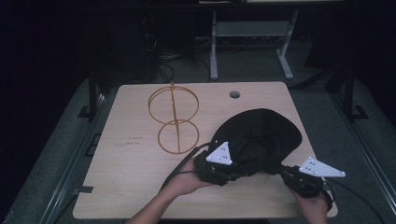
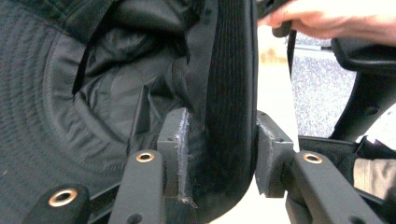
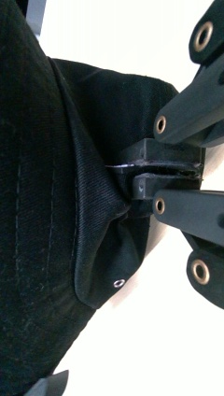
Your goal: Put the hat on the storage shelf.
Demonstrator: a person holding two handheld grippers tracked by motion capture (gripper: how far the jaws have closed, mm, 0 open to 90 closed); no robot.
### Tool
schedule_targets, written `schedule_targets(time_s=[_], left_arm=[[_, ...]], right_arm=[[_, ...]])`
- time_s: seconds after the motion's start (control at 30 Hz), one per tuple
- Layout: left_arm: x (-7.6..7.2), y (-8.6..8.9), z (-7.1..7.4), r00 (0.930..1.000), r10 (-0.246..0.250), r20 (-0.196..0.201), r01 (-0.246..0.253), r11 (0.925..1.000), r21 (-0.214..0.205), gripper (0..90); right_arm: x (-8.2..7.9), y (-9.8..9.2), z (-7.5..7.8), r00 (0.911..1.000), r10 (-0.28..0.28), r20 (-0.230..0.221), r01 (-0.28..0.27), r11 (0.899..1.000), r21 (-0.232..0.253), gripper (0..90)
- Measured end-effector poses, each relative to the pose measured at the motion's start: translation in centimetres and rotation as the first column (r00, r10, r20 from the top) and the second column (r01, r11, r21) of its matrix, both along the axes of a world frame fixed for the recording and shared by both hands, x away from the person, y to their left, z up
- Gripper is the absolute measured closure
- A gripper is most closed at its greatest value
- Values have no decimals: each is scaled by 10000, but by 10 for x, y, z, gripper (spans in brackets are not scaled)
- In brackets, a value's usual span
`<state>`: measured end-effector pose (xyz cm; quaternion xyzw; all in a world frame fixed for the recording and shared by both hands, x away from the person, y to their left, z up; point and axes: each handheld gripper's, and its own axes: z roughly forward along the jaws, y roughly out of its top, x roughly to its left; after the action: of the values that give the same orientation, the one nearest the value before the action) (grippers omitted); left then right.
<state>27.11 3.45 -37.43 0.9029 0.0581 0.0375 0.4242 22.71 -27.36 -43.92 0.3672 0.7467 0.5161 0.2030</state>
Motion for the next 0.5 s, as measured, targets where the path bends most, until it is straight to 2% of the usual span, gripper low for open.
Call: schedule_targets(time_s=[0.3,0.43,0.5], left_arm=[[-6,14,5,9997,90,227,-88,9999,-97,576],[-8,21,5,9995,145,285,-142,9998,-106,575],[-9,24,4,9993,216,294,-212,9997,-137,572]], right_arm=[[-1,-7,16,9999,27,-101,-22,9990,446,862],[-2,-9,26,10000,16,29,-18,9985,547,863],[-1,-8,30,9999,36,143,-42,9990,452,864]])
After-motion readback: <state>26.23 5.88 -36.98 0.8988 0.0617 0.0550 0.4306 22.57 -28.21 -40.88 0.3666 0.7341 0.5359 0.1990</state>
